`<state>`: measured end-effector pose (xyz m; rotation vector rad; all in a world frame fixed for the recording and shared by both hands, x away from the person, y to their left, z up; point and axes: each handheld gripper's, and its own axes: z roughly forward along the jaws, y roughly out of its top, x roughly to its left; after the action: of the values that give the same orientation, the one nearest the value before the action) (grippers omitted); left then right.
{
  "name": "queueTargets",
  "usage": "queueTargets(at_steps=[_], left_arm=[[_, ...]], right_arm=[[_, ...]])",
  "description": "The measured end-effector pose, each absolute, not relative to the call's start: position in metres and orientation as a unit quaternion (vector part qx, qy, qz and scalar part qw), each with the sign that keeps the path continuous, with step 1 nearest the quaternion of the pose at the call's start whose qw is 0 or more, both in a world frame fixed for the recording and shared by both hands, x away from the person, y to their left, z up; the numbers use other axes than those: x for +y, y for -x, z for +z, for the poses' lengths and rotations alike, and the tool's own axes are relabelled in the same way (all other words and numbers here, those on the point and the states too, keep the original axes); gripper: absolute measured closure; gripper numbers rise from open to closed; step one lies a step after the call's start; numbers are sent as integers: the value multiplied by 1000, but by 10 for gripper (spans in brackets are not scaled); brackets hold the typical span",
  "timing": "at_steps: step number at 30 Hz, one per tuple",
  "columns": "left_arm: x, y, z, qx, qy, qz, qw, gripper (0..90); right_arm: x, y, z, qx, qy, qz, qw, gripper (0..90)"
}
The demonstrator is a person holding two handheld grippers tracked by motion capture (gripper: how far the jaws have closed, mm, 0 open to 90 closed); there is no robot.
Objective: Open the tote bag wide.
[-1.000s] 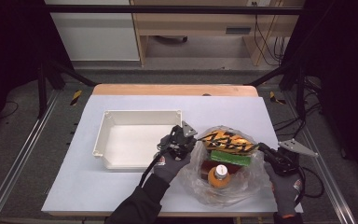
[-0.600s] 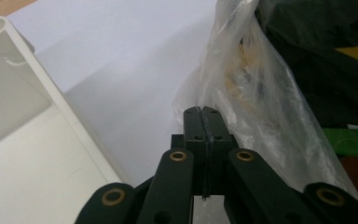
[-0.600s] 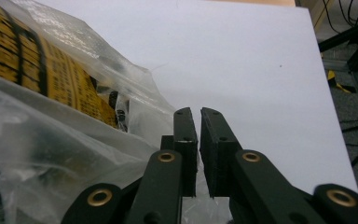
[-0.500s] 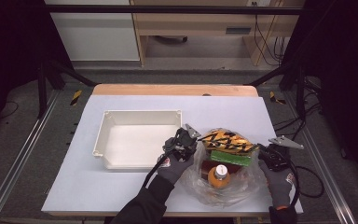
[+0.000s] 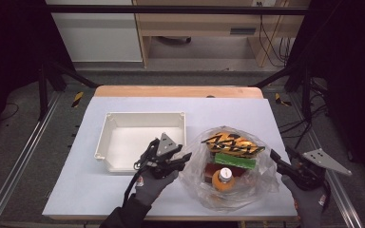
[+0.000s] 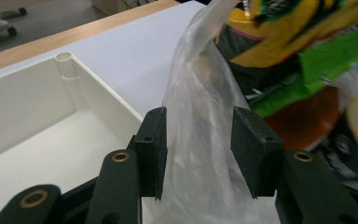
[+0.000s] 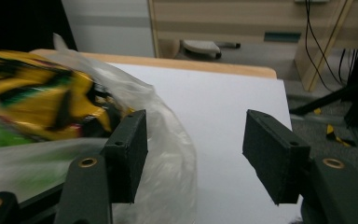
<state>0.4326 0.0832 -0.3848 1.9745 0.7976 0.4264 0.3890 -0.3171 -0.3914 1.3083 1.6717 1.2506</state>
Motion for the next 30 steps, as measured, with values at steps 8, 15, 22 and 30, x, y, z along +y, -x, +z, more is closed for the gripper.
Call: queueTargets(at_steps=[8,15,22,30], left_arm=[[88,-402,-393,295,-813,157,478,568],[75,-391,-424,283,-834,129,455,576],[67,-388,-442,284,-845,121,437,585],[65,-392,-456,290,-853,99,422,816]], right_arm=[[-297,-350,-358,645,-452,527,320,416],[-264,-343,-353,668,-421,545,283,365],[-249,-342,-371,693,-428,508,280,325],[-248,-342,-405,710,-450,475,261,347]])
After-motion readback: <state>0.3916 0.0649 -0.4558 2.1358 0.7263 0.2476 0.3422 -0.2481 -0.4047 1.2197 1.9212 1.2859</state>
